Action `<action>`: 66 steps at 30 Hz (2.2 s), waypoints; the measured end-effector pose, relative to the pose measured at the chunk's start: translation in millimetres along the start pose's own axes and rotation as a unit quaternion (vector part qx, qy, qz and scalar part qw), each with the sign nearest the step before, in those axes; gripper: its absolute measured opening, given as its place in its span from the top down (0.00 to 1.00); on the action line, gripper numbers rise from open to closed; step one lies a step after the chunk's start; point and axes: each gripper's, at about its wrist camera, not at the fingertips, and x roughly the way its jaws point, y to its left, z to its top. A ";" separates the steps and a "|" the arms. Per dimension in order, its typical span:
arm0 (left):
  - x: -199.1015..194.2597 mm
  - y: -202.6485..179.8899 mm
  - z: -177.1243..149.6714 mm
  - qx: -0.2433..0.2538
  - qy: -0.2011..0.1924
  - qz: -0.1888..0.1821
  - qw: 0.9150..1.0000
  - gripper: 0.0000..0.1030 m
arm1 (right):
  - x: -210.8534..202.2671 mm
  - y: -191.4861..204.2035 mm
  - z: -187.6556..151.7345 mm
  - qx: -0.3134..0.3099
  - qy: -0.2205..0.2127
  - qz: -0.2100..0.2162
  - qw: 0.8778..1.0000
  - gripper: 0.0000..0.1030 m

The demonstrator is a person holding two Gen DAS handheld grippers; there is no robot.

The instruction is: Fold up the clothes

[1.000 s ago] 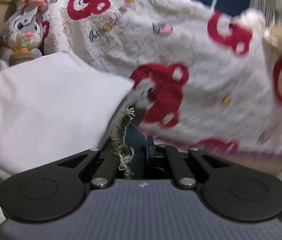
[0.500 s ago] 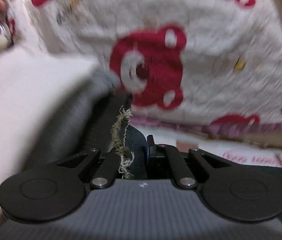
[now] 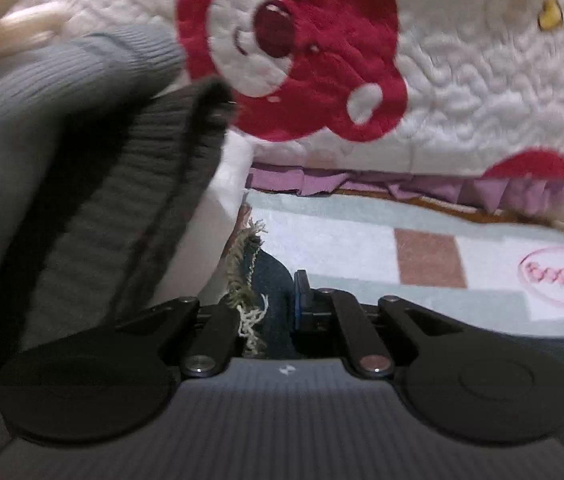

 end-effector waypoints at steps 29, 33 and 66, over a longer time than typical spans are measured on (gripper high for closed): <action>-91.2 13.3 7.5 -0.010 -0.015 -0.046 0.999 0.57 | 33.3 47.0 -37.9 -0.197 0.007 -0.067 0.978 0.42; -121.9 3.8 -55.2 -0.034 0.015 -0.035 0.999 0.51 | -8.7 79.1 -66.1 -0.194 -0.019 0.025 0.981 0.42; -170.0 3.0 -92.7 -0.141 -0.061 -0.022 0.988 0.99 | -111.4 126.5 -223.9 -0.333 0.114 0.150 0.924 0.42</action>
